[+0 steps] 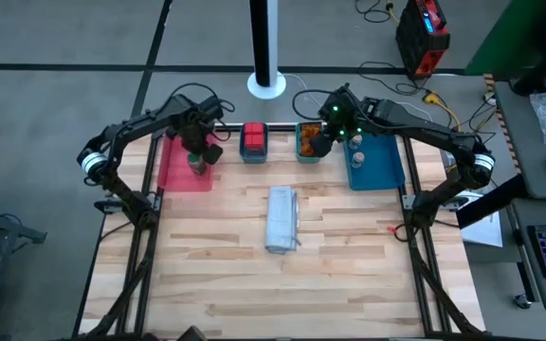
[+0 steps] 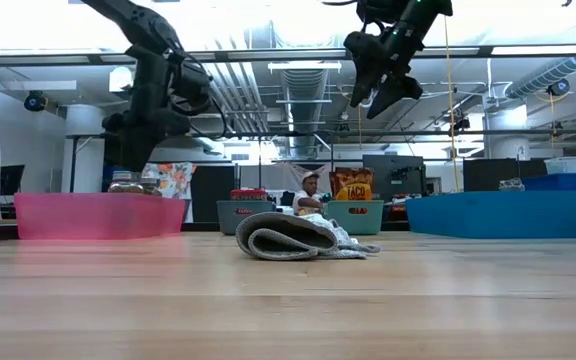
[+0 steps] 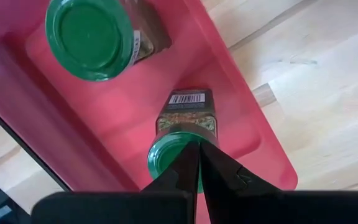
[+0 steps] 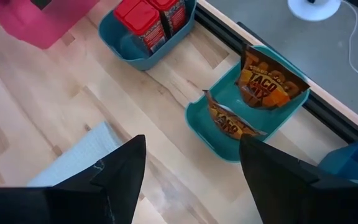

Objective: Sort spices by type
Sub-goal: Put the green seasoning bottle into the pink bin

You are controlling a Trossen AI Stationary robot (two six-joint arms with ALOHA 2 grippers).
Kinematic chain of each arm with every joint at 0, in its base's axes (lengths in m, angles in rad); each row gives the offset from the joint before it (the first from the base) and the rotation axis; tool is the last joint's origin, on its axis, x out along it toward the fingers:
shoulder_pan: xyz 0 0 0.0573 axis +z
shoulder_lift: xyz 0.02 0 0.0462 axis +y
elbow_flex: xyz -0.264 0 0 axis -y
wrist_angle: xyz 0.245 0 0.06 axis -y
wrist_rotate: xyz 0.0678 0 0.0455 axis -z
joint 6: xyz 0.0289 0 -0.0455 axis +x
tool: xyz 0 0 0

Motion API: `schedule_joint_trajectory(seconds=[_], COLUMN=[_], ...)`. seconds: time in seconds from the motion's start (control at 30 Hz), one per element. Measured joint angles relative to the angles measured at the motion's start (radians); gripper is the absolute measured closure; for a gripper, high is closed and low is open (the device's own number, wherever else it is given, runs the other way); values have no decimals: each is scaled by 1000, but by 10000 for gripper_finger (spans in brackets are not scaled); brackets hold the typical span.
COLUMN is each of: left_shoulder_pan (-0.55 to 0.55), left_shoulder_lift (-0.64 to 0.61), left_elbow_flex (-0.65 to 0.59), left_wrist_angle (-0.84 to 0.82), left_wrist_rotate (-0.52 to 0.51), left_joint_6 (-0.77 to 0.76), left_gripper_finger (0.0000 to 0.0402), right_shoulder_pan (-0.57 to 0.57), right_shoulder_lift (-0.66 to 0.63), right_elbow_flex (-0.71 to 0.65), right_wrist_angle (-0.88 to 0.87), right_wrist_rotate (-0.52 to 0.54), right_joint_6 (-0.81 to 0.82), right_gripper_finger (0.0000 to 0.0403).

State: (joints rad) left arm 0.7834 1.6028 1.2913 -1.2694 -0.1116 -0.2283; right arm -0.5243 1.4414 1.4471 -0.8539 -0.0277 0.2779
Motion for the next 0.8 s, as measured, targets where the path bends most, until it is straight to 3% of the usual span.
schedule_joint_trajectory(seconds=[0.27,0.7,0.8], left_shoulder_pan=[-1,1,6], left_shoulder_lift=[-2,-3,-16], left_elbow_flex=[-28,-11,15], left_wrist_angle=[17,-11,-79], left_wrist_rotate=[-87,-92,-171], left_joint_6=[-59,-171,-154], left_gripper_finger=[402,402,402], right_shoulder_pan=[0,0,0], right_shoulder_lift=[0,0,0], right_elbow_flex=[0,0,0], right_wrist_angle=[0,0,0], right_wrist_rotate=[2,2,2], right_joint_6=[3,14,18], right_gripper_finger=[159,160,160])
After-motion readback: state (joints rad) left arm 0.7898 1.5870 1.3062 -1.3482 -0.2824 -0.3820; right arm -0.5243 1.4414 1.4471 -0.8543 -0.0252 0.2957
